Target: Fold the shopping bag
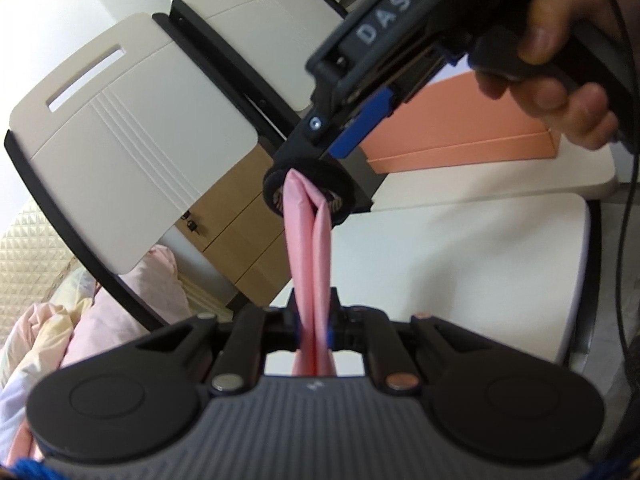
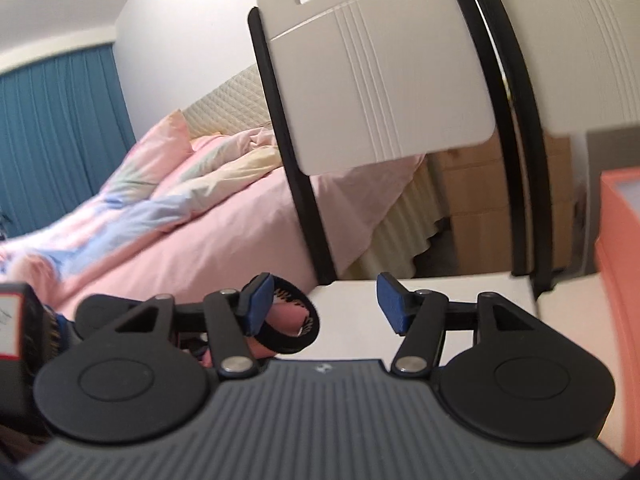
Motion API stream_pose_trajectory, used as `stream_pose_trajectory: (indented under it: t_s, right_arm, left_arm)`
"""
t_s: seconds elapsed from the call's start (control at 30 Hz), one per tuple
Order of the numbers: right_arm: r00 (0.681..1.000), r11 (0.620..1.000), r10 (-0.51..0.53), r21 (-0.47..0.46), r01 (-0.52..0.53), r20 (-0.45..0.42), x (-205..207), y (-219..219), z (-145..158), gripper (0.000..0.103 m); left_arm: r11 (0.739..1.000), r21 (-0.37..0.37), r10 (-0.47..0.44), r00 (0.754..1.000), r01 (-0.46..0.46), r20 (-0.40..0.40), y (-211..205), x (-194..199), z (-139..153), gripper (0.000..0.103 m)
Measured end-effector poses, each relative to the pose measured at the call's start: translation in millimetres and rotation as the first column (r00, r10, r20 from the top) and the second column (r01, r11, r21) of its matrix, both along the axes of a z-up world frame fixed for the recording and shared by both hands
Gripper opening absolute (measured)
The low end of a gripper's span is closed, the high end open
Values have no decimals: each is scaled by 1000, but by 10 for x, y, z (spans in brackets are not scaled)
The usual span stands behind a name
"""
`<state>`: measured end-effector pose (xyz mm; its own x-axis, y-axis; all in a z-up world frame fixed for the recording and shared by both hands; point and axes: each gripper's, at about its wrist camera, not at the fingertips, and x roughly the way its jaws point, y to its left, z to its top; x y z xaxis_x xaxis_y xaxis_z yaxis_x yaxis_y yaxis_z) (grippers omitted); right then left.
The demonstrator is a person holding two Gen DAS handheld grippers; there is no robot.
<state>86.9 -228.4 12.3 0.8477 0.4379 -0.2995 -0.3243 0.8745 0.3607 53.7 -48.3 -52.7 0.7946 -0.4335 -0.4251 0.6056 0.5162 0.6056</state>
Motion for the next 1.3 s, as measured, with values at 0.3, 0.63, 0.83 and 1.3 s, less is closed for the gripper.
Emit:
stream_pose_trajectory:
  t_s: [0.3,0.63,0.83,1.3]
  right_arm:
    - [995,994,80,63,-84,59,-75,-12,25,60]
    - [989,993,112,11,-113,100,-146,52,60,60]
    - [984,988,153,16,-155,93,-139,68,53,60]
    - [971,974,192,-149,-170,142,-238,238,110,60]
  left_arm:
    - [1000,-13,22,1000,-22,-7,29,-13,2,10]
    - [998,-40,57,998,-58,-32,43,35,81,7]
    - [999,5,50,999,-50,4,18,18,35,7]
    - [996,69,45,998,-47,32,-32,17,-51,6]
